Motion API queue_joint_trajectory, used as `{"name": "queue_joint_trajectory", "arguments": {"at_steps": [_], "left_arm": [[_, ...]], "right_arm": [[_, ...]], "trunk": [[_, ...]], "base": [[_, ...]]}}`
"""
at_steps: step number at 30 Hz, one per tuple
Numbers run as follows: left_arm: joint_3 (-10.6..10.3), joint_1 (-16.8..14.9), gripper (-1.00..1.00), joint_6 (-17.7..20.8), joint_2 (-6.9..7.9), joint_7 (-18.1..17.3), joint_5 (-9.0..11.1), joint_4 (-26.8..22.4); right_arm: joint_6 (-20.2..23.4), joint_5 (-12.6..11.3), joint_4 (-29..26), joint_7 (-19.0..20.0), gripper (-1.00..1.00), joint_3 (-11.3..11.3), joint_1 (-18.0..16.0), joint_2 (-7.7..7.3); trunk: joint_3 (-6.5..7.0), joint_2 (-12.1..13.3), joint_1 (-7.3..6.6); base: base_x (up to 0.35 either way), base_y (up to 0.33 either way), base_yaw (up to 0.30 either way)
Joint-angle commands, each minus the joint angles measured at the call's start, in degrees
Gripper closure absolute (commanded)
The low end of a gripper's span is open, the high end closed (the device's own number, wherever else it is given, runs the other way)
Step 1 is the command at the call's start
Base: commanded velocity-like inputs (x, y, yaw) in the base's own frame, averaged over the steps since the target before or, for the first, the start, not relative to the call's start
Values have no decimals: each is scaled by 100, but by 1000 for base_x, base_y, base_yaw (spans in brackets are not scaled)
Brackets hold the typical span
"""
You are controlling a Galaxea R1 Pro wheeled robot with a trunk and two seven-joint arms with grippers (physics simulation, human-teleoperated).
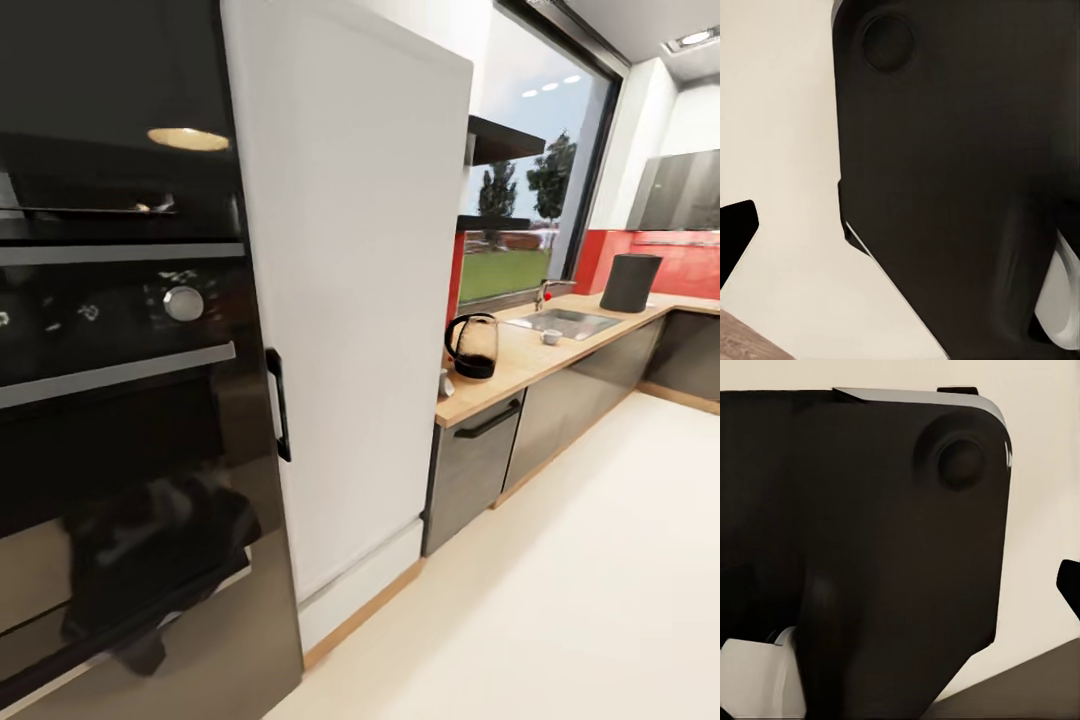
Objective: Set up a coffee station on the kitchen countertop: keep the coffee maker on the countertop, move the bottle of coffee from the kitchen shelf to the counter next to the coffee maker, place a paper coffee filter on top of the coffee maker, put the saucer next to the coffee maker with the coffee cup on the saucer, and place the electric kettle next to the coffee maker.
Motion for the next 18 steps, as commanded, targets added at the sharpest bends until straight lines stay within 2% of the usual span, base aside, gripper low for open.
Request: {"name": "queue_joint_trajectory", "arguments": {"at_steps": [1,18], "left_arm": [[1,0,-100,2,0,1,6,-2],[1,0,-100,2,0,1,10,-5]], "right_arm": [[-1,-3,2,3,-100,-4,-3,1],[-1,5,1,3,-100,-4,-3,1]], "trunk": [[14,38,-23],[319,720,-396]], "base": [[0,0,-281],[0,0,-276]]}}
